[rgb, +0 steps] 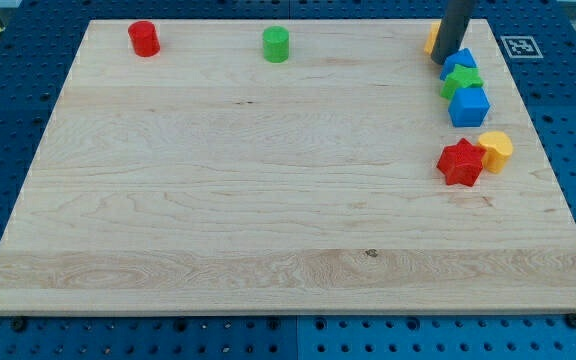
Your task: Move blue triangle towards green circle
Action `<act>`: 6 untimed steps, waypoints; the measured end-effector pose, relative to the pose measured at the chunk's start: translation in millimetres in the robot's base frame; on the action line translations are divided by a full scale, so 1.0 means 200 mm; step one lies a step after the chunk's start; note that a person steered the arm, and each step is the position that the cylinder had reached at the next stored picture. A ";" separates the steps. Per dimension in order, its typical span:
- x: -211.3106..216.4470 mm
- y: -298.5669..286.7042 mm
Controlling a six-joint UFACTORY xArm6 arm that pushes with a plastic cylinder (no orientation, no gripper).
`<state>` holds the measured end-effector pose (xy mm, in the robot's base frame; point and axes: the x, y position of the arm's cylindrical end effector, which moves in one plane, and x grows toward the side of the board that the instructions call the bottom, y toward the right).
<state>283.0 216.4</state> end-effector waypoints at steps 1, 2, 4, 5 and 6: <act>0.01 0.09; 0.01 0.19; 0.02 0.49; 0.11 0.53; 0.15 0.45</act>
<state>313.8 305.5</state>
